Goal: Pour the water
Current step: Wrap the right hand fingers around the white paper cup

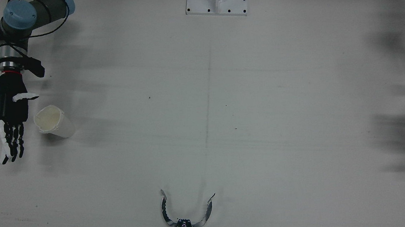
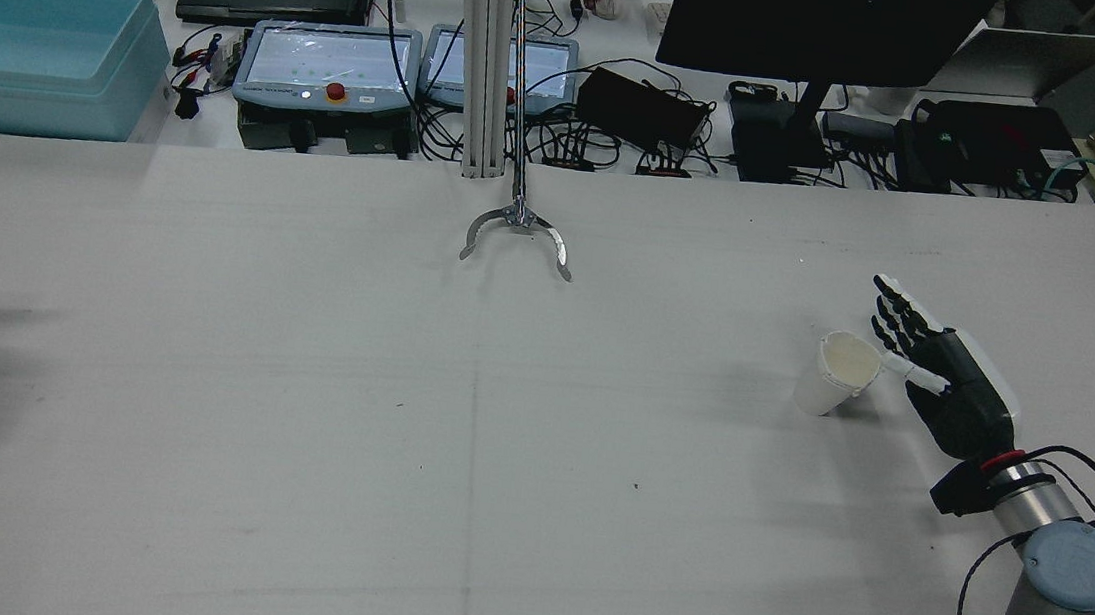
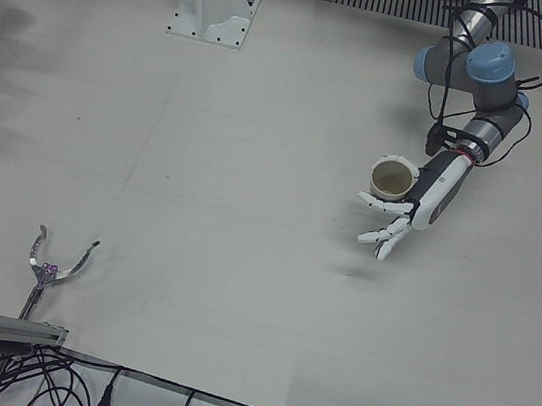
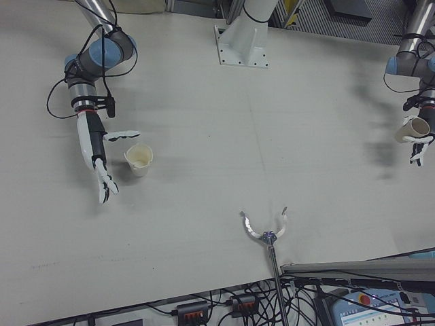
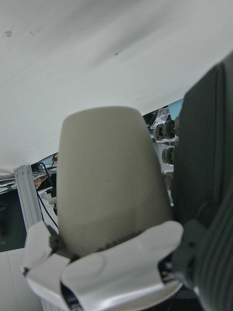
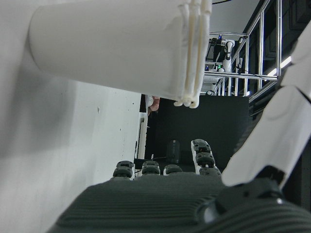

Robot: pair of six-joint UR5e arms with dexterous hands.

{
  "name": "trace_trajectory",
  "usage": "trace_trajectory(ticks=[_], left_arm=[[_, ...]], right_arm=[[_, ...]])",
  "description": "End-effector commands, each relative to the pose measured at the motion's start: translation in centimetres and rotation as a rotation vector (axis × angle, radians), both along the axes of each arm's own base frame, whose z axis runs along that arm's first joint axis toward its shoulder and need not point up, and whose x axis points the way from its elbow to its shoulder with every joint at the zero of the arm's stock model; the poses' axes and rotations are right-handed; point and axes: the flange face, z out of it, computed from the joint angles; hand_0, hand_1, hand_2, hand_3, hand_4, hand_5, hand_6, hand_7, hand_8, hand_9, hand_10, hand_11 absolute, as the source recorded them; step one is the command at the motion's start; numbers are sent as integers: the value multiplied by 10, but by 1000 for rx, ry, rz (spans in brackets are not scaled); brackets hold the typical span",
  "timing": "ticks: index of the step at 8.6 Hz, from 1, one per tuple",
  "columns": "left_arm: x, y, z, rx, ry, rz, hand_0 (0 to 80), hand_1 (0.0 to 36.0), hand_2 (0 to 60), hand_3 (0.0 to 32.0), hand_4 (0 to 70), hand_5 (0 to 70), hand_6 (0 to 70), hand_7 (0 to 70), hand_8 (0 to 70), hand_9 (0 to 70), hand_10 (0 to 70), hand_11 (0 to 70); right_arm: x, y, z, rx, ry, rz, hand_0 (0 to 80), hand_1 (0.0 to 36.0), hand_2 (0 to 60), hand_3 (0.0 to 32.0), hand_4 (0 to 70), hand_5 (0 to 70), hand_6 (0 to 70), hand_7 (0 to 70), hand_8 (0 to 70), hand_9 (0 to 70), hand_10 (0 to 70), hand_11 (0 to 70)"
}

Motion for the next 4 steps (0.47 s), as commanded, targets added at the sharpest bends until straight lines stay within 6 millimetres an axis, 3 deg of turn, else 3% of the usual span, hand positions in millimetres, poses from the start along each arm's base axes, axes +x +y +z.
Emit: trace_trajectory(ticks=[1, 4], left_arm=[[-11, 12, 7, -3, 0, -10, 409, 139, 536, 0, 698, 189, 133, 201, 19, 29, 51, 72], [-12, 13, 5, 1, 3, -11, 409, 140, 542, 0, 698, 190, 134, 200, 19, 30, 52, 73]], right_arm=[[-9, 6, 2, -3, 5, -23, 430, 105, 84, 26, 0, 85, 0, 0, 22, 27, 27, 52], [-21, 12, 3, -4, 8, -46, 459, 127, 89, 22, 0, 91, 0, 0, 23, 27, 26, 53]])
